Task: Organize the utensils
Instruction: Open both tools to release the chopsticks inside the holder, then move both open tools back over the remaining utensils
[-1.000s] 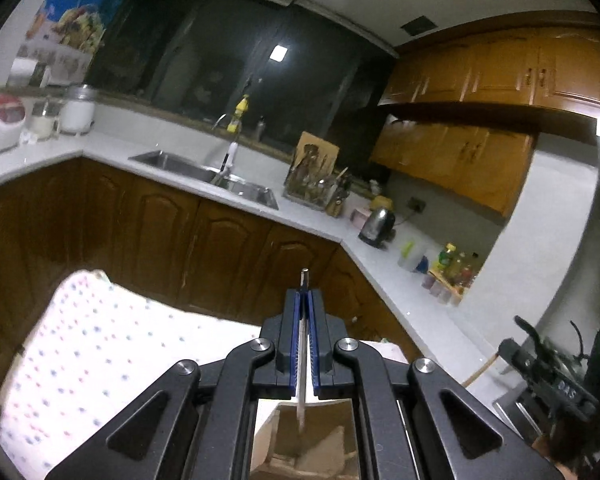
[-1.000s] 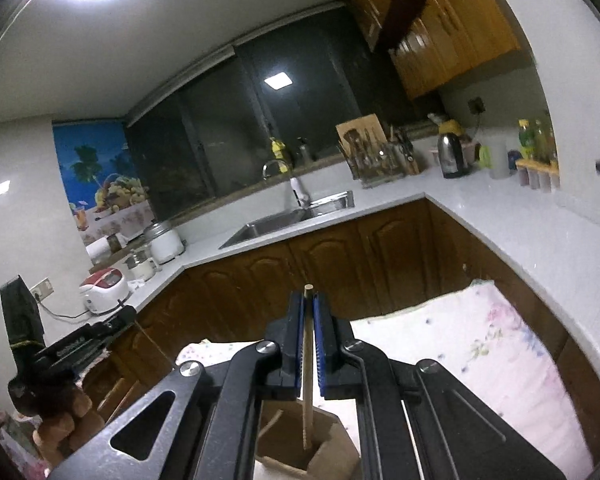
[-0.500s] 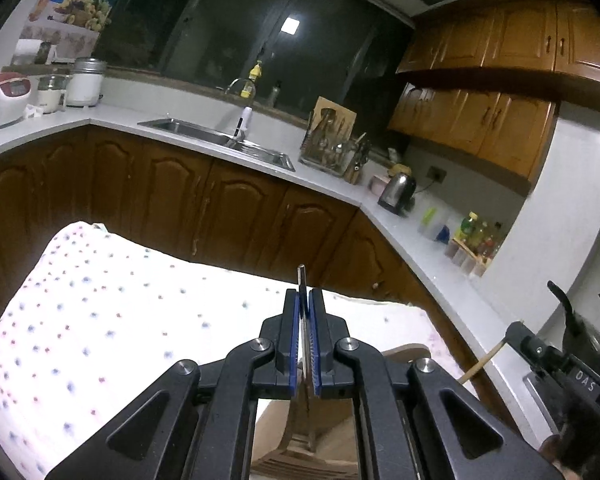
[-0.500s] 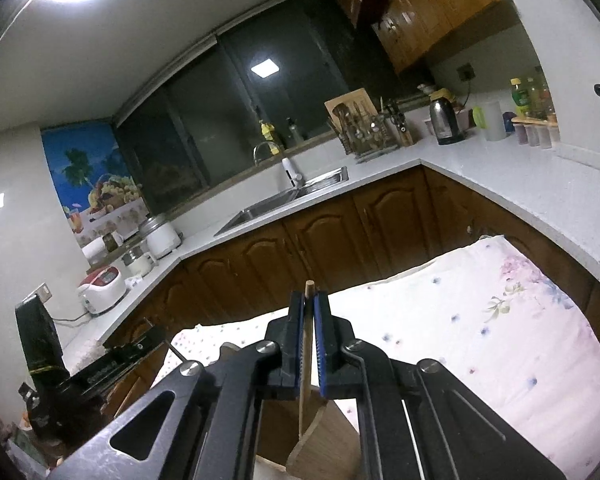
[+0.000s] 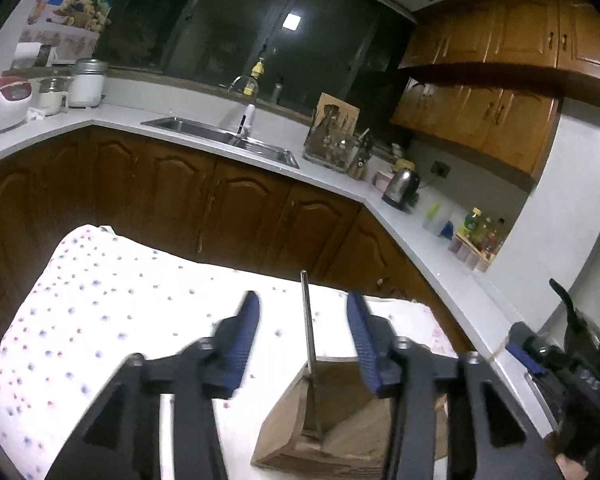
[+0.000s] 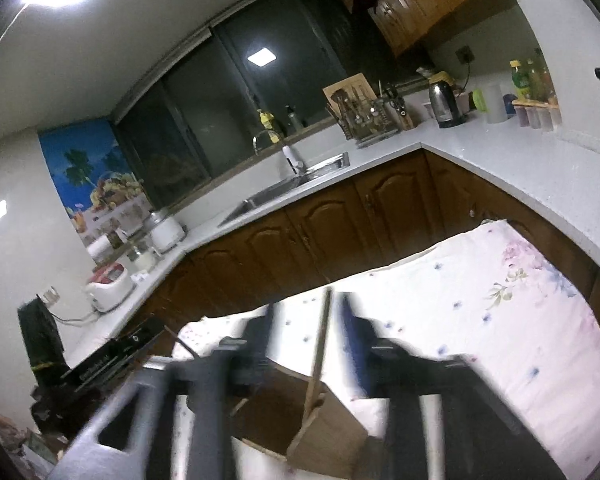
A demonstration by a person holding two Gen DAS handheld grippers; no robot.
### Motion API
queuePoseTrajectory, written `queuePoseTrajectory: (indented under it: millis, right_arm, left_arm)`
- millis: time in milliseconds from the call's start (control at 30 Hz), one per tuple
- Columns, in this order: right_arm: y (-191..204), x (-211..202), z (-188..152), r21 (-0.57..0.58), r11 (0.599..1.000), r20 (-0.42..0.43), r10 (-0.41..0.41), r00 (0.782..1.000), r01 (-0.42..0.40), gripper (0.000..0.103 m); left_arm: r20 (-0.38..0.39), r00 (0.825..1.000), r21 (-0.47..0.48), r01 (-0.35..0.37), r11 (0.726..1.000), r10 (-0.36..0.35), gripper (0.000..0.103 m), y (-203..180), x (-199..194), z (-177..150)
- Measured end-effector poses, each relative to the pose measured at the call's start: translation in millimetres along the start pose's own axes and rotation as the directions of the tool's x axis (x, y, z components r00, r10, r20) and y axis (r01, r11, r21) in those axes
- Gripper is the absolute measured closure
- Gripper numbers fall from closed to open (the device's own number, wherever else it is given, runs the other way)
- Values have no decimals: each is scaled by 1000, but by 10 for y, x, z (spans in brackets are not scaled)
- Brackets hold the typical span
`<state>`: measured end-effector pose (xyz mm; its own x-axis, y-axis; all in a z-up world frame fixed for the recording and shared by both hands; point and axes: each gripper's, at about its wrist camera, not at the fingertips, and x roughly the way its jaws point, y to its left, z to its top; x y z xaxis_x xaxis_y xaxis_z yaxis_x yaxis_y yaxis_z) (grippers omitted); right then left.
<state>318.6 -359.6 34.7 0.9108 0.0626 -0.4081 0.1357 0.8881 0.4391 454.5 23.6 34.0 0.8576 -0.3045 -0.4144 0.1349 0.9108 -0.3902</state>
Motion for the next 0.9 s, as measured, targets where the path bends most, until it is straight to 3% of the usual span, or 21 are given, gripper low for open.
queuePoseTrajectory:
  millis: [67,133,167,233,633,900]
  right_arm:
    - [-8,-83,7,18,1000,29,15,999,-16,17]
    - [-7,-179,12,27,999,56,21,998,-22,13]
    - [-11,-221,13,30,999,61,24,998,-26,10]
    - [-23,-295,-3,39,999,58,30,998,-32,4]
    - [19,-972,-385,17,999,6,38,999,-38,4]
    - [-40,-1573,-761,-12,999,-12,-47,999,47,4]
  left_arm:
    - [-4,1000,0,-2,1000,2,45,13,-60,-25]
    - [9,1000,-9,-1,1000,1,38,53,-187,-53]
    - [9,1000,-12,-4,1000,4,29,74,-231,-70]
    - [17,1000,-24,-12,1000,13,24,121,-377,-119]
    - [-31,998,-2,-63,998,63,13,158,-1280,-567]
    - [-126,990,-26,-68,997,64,13,117,-1721,-836]
